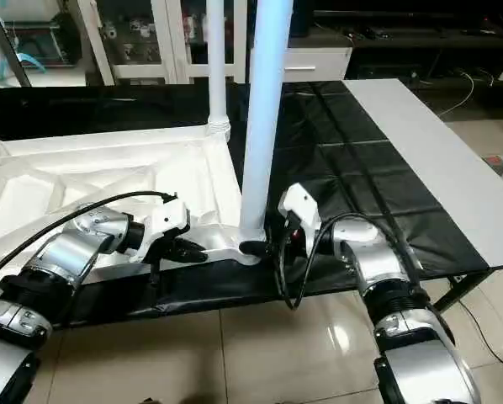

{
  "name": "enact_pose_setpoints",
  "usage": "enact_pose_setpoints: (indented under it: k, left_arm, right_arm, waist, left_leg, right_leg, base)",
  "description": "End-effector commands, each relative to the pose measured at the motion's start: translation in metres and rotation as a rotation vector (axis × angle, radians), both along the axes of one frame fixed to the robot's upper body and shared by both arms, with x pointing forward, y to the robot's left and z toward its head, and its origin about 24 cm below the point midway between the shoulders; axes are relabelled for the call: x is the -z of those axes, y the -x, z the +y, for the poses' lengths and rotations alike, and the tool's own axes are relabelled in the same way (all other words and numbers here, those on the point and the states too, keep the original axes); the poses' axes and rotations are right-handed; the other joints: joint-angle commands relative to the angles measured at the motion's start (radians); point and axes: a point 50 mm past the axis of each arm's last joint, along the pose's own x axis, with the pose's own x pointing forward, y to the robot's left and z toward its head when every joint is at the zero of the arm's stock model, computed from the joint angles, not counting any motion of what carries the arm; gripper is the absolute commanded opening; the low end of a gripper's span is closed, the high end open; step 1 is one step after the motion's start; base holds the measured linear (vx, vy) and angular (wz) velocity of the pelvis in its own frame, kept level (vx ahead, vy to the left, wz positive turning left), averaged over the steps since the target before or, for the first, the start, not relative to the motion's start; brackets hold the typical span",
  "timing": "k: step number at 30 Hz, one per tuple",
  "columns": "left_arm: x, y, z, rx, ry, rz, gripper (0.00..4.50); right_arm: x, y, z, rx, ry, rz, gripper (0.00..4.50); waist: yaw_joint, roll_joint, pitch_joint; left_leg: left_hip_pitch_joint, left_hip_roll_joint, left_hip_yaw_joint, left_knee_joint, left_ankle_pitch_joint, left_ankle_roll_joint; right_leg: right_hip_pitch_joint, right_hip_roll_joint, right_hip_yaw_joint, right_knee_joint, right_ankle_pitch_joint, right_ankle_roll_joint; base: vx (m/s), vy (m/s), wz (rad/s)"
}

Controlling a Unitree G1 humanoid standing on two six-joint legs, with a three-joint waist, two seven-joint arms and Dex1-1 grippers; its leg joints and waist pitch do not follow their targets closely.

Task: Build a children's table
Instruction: Rotate leg to tighten

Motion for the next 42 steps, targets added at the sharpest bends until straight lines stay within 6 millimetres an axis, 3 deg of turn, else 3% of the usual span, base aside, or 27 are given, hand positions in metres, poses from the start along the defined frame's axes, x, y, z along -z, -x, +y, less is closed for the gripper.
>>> enact_pose_setpoints:
  k: [1, 7, 14, 19, 21, 22, 24, 26, 30, 32, 33, 34, 36, 39, 42]
  left_arm:
    - [0.025, 0.014, 0.005, 0.033, -0.088, 0.113, 0.0]
    - [0.024, 0.015, 0.006, 0.033, -0.089, 0.112, 0.0]
    - [0.026, 0.017, 0.006, 0.028, -0.092, 0.113, 0.0]
    - [0.026, 0.011, 0.003, -0.037, -0.072, 0.069, 0.0]
    - [0.022, -0.003, -0.006, -0.14, -0.047, -0.011, 0.0]
    - [0.022, -0.004, -0.007, -0.149, -0.045, -0.018, 0.0]
    - [0.018, -0.013, -0.013, -0.206, -0.034, -0.064, 0.0]
    - [0.016, -0.016, -0.016, -0.224, -0.03, -0.08, 0.0]
    - [0.01, -0.028, -0.022, -0.325, -0.029, -0.159, 0.0]
    - [0.009, -0.029, -0.022, -0.332, -0.03, -0.169, 0.0]
    - [0.009, -0.031, -0.022, -0.345, -0.031, -0.175, 0.0]
    - [0.008, -0.033, -0.022, -0.358, -0.029, -0.186, 0.0]
    - [0.007, -0.036, -0.022, -0.369, -0.03, -0.194, 0.0]
    - [0.006, -0.036, -0.022, -0.372, -0.032, -0.197, 0.0]
    - [0.006, -0.038, -0.02, -0.381, -0.03, -0.198, 0.0]
  right_arm:
    - [-0.006, -0.004, 0.001, -0.02, 0.009, -0.028, 2.87]
    - [-0.005, -0.004, 0.002, -0.032, 0.023, -0.032, 2.56]
    - [-0.002, -0.003, 0.002, -0.04, 0.035, -0.03, 2.5]
    - [0.005, -0.008, 0.002, 0.1, 0.04, -0.048, 2.5]
    - [0.018, -0.012, 0.008, 0.313, 0.046, -0.067, 2.49]
    - [0.019, -0.012, 0.008, 0.331, 0.045, -0.069, 2.49]
    - [0.025, -0.015, 0.016, 0.47, 0.027, -0.076, 2.48]
    - [0.027, -0.016, 0.018, 0.521, 0.024, -0.073, 2.47]
    - [0.034, -0.023, 0.042, 0.803, 0.049, -0.069, 2.36]
    - [0.034, -0.024, 0.045, 0.843, 0.052, -0.065, 2.33]
    - [0.034, -0.025, 0.05, 0.92, 0.053, -0.056, 2.32]
    - [0.035, -0.026, 0.056, 1.003, 0.041, -0.022, 2.32]
    - [0.035, -0.027, 0.068, 1.077, 0.025, 0.011, 2.32]
    - [0.029, -0.028, 0.078, 1.054, 0.011, -0.024, 2.27]
    - [0.02, -0.03, 0.091, 0.989, -0.055, -0.04, 2.2]
  waist:
    - [0.002, -0.003, -0.069]
    - [0.001, -0.002, -0.069]
    - [0.001, -0.006, -0.069]
    - [-0.005, -0.011, -0.065]
    - [-0.015, -0.01, -0.059]
    - [-0.018, -0.01, -0.058]
    - [-0.023, -0.012, -0.056]
    - [-0.031, -0.01, -0.055]
    - [-0.055, -0.006, -0.053]
    - [-0.059, -0.002, -0.054]
    - [-0.064, -0.002, -0.055]
    - [-0.07, 0.006, -0.056]
    - [-0.077, 0.005, -0.056]
    - [-0.079, 0.004, -0.055]
    - [-0.076, -0.001, -0.056]
  left_leg:
    - [-0.002, 0.02, 0.007, -0.064, -0.227, 0.074]
    - [-0.002, 0.021, 0.007, -0.064, -0.225, 0.076]
    - [-0.002, 0.022, 0.007, -0.064, -0.225, 0.077]
    - [-0.002, 0.02, 0.008, -0.065, -0.242, 0.072]
    - [0.003, 0.016, 0.005, -0.069, -0.301, 0.046]
    - [0.009, 0.013, 0.002, -0.07, -0.326, 0.028]
    - [0.009, 0.01, -0.003, -0.071, -0.355, 0.02]
    - [0.007, 0.008, -0.007, -0.072, -0.37, 0.014]
    - [0.002, 0.003, -0.019, -0.071, -0.443, 0.002]
    - [0.009, 0.004, -0.02, -0.071, -0.465, 0.005]
    - [0.006, 0.003, -0.021, -0.072, -0.47, 0.01]
    - [0.0, 0.004, -0.024, -0.076, -0.467, 0.007]
    - [0.004, 0.005, -0.027, -0.079, -0.486, -0.001]
    - [0.005, 0.005, -0.025, -0.079, -0.512, 0.002]
    - [0.004, 0.006, -0.02, -0.078, -0.489, 0.014]
  right_leg:
    - [0.053, -0.041, 0.039, -0.054, -0.278, -0.241]
    - [0.054, -0.04, 0.039, -0.053, -0.269, -0.245]
    - [0.053, -0.042, 0.039, -0.052, -0.274, -0.248]
    - [0.05, -0.042, 0.04, -0.059, -0.323, -0.231]
    - [0.043, -0.041, 0.038, -0.073, -0.432, -0.194]
    - [0.038, -0.041, 0.036, -0.081, -0.489, -0.168]
    - [0.038, -0.043, 0.031, -0.089, -0.559, -0.132]
    - [0.035, -0.042, 0.028, -0.096, -0.59, -0.111]
    - [0.033, -0.043, 0.01, -0.108, -0.663, -0.07]
    - [0.029, -0.043, 0.008, -0.114, -0.66, -0.068]
    - [0.029, -0.042, 0.007, -0.113, -0.635, -0.076]
    - [0.032, -0.042, 0.009, -0.11, -0.602, -0.085]
    - [0.031, -0.04, 0.008, -0.106, -0.579, -0.098]
    - [0.028, -0.042, 0.011, -0.105, -0.555, -0.109]
    - [0.028, -0.044, 0.019, -0.102, -0.523, -0.127]
  base:
    - [0.0, 0.0, 0.0]
    - [0.0, 0.0, 0.0]
    - [0.0, 0.0, 0.0]
    - [0.0, 0.0, 0.0]
    - [0.0, 0.0, 0.0]
    - [0.0, 0.0, 0.0]
    - [-0.055, 0.0, -0.02]
    - [-0.025, 0.002, -0.02]
    - [0.0, 0.0, 0.0]
    - [0.0, 0.0, 0.0]
    - [0.0, 0.0, 0.0]
    - [0.0, 0.0, 0.0]
    - [0.0, 0.0, 0.0]
    - [0.0, 0.0, 0.0]
    - [0.0, 0.0, 0.0]
